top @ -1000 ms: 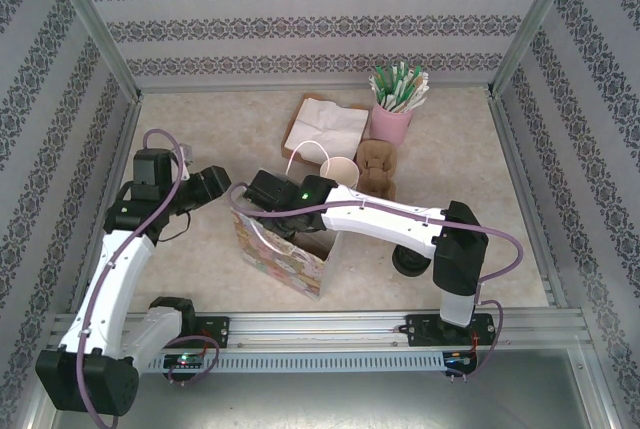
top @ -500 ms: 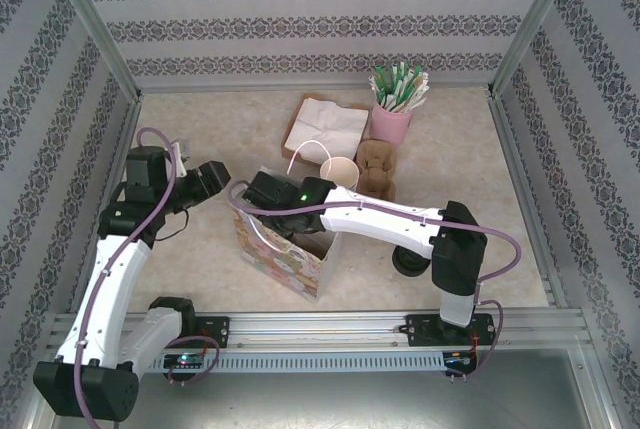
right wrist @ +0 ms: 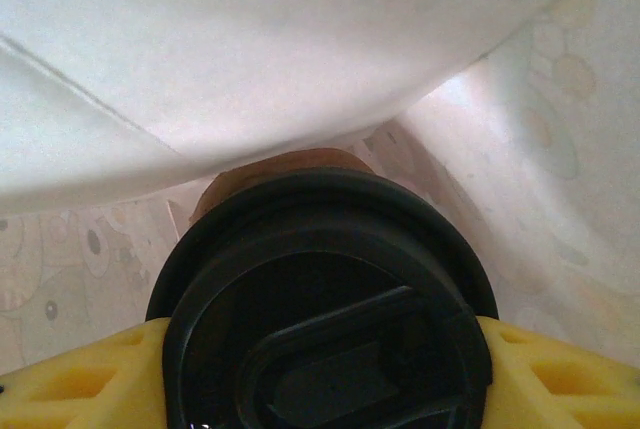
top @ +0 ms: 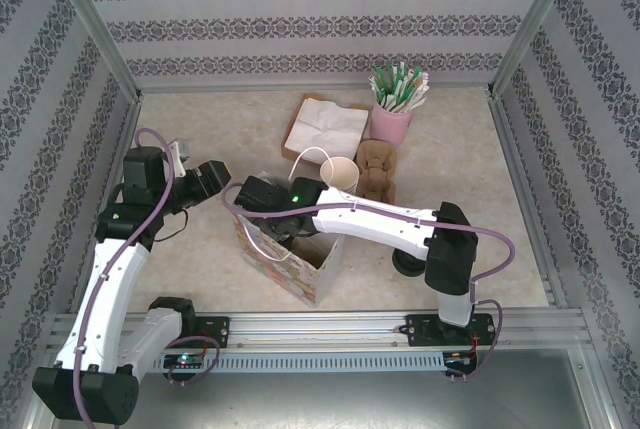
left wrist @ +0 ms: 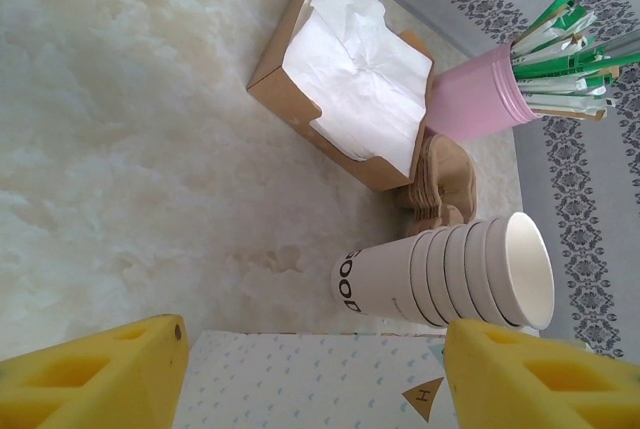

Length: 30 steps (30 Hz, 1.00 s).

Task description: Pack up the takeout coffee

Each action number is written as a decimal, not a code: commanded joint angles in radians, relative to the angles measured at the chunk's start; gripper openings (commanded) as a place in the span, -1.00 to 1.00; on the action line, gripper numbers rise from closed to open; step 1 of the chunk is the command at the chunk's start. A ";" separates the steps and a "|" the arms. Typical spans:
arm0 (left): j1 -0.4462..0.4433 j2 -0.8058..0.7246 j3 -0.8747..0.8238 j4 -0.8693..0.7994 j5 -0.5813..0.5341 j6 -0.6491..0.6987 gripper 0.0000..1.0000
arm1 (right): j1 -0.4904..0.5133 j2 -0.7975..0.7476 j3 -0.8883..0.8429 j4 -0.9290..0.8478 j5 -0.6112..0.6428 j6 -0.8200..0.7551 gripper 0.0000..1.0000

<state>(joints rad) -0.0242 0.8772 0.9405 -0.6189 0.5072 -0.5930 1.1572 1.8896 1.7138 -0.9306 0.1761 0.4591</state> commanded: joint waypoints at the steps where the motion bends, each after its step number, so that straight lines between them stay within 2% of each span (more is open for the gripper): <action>1: 0.009 -0.016 0.032 0.008 0.021 -0.008 0.38 | 0.013 0.020 0.044 -0.119 0.023 0.038 0.21; 16: 0.007 -0.022 0.038 0.006 0.028 -0.008 0.39 | 0.019 -0.001 0.114 -0.137 0.029 0.062 0.62; 30: 0.006 -0.022 0.059 -0.008 0.034 0.004 0.39 | 0.016 -0.056 0.209 -0.250 0.003 0.122 0.67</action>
<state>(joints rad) -0.0242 0.8684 0.9714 -0.6205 0.5240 -0.5922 1.1679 1.8740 1.8832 -1.1244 0.1875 0.5507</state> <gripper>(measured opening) 0.693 0.831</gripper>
